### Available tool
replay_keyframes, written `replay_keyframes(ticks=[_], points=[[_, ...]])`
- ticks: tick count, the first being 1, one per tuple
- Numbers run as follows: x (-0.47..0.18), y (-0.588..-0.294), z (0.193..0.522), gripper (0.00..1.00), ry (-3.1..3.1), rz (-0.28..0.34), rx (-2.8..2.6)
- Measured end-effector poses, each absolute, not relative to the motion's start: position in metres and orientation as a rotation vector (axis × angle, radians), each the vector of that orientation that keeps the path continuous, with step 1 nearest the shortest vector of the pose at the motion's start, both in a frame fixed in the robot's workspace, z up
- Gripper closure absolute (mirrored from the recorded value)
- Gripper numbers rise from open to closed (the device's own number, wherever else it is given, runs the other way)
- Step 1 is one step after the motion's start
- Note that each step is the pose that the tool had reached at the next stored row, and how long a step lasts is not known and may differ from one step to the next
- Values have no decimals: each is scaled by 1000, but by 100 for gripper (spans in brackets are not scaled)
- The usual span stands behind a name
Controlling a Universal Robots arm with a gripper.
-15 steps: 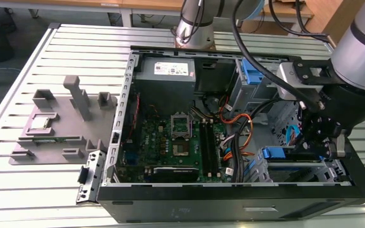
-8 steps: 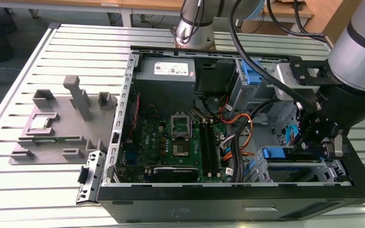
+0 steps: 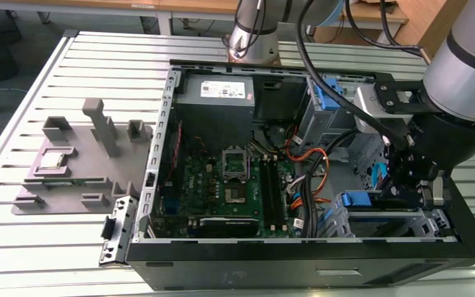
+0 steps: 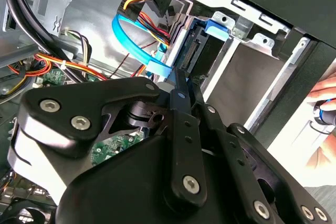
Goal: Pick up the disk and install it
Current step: 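Insert the first disk wire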
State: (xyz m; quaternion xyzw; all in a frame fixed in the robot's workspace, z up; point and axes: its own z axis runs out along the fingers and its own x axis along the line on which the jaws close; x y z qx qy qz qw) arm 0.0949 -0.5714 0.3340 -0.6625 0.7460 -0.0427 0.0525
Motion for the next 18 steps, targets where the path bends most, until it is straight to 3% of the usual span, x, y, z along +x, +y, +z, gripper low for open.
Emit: replay_keyframes(ticks=[18], points=[[94,-571,331,84,2266,-133,-2016]])
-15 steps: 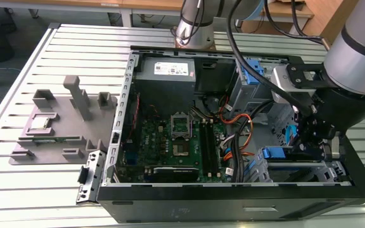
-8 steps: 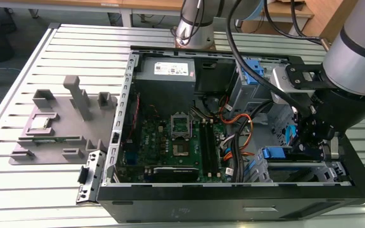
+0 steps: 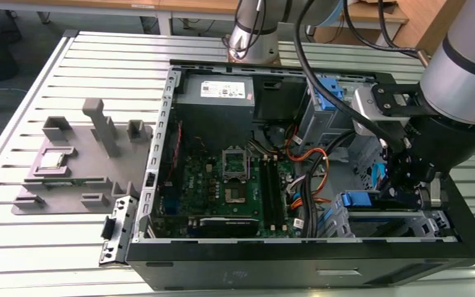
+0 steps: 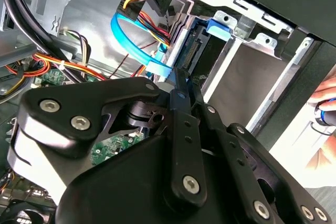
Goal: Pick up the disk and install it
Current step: 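Insert the first disk wire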
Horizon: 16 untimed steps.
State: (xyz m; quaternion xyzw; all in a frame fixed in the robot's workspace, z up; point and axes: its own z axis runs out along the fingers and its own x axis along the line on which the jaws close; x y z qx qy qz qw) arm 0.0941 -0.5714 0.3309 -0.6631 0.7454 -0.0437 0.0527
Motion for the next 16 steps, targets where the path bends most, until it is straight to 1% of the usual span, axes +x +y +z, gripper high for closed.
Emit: replay_keyframes(ticks=[2,3,6,11,16], points=[[94,-571,331,83,2266,-133,-2016],[94,-571,331,77,2267,-133,-2016],[94,-571,332,77,2267,-133,-2016],[94,-571,343,77,2267,-132,-2016],[95,-571,343,77,2271,-125,-2020]])
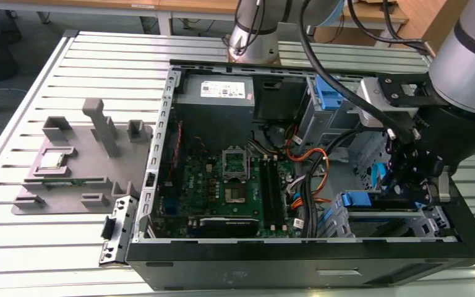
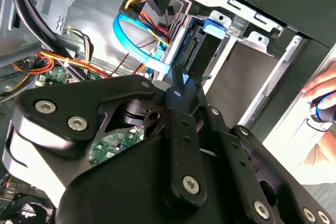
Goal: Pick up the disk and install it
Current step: 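Insert the first disk wire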
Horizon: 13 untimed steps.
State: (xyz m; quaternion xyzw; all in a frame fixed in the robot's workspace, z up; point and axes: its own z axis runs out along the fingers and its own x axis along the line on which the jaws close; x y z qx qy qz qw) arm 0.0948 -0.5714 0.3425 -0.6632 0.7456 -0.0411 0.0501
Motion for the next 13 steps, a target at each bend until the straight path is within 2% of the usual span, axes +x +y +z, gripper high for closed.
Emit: replay_keyframes(ticks=[4,13], points=[[96,-571,341,77,2307,-63,-2051],[97,-565,341,77,2310,-59,-2054]])
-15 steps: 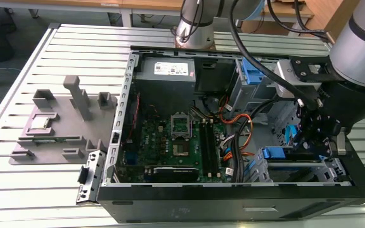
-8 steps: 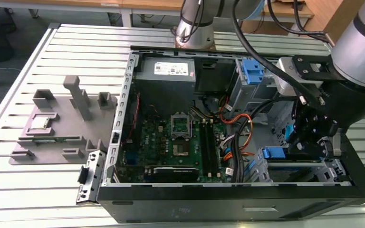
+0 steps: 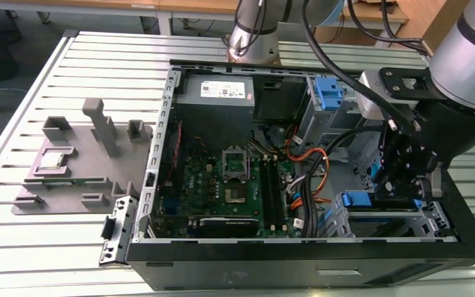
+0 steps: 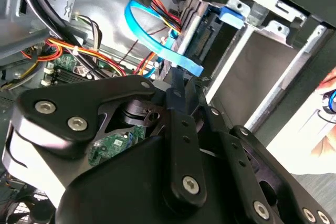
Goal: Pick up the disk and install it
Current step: 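Insert the first disk wire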
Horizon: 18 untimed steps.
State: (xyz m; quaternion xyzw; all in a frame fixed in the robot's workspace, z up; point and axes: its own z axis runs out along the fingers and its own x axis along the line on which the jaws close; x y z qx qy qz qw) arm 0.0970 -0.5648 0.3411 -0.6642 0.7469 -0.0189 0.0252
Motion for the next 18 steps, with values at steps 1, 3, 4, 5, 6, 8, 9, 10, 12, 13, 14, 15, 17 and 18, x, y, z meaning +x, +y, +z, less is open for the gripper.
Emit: replay_keyframes(ticks=[1,3,4,5,6,8,9,10,12,13,14,15,17,18], points=[[98,-564,341,77,2310,-58,-2054],[103,-564,341,77,2310,-58,-2054],[104,-564,341,77,2310,-58,-2054],[105,-564,341,77,2310,-58,-2054],[105,-564,341,77,2310,-58,-2054],[106,-564,340,77,2309,-57,-2053],[106,-564,339,77,2308,-55,-2052],[106,-564,339,77,2308,-54,-2052],[106,-564,339,77,2308,-53,-2052],[106,-564,339,77,2307,-51,-2051],[106,-564,339,77,2306,-48,-2049],[106,-564,338,77,2305,-45,-2048],[106,-564,338,77,2303,-42,-2047],[106,-564,337,77,2303,-41,-2046]])
